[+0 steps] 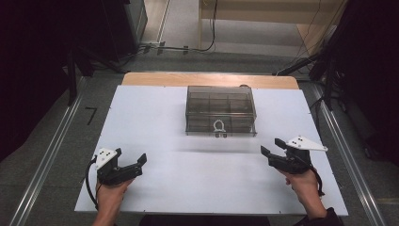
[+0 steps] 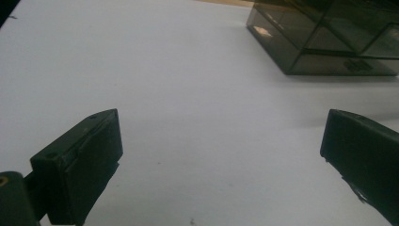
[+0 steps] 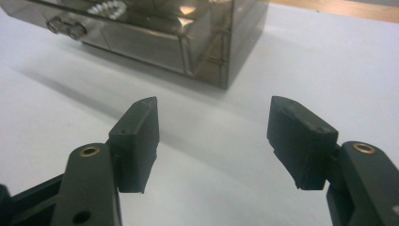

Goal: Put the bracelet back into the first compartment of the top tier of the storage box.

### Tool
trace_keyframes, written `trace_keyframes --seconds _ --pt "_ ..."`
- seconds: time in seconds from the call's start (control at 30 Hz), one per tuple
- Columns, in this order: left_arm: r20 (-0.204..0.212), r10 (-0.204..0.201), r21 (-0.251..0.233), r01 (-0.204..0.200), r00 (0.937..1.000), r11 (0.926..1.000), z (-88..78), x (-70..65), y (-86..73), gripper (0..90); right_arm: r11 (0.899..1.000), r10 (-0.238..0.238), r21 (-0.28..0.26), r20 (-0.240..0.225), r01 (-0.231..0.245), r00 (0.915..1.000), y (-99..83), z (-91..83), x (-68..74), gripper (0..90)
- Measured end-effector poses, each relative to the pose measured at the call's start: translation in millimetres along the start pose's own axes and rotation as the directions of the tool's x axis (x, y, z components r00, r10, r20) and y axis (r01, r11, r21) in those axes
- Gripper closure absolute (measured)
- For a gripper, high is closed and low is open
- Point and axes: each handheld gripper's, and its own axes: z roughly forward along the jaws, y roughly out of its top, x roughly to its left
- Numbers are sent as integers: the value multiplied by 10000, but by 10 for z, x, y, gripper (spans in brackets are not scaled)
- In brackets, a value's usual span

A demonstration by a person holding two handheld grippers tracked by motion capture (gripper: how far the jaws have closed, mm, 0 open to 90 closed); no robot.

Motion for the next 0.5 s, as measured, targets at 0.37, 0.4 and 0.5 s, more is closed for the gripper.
trace_keyframes --seconds 0.37,0.4,0.5 --pt "610 591 -598 -554 9964 9967 -73 -226 81 35 9967 702 360 538 -722 9961 -316 -159 -270 326" --pt "579 791 -670 -751 9952 9949 -68 -268 93 36 9960 812 327 552 -831 9952 -337 -168 -292 325" --pt "482 1587 -776 -1548 9861 9849 -40 -418 155 37 9941 1004 337 685 -1029 9926 -369 -175 -347 326"
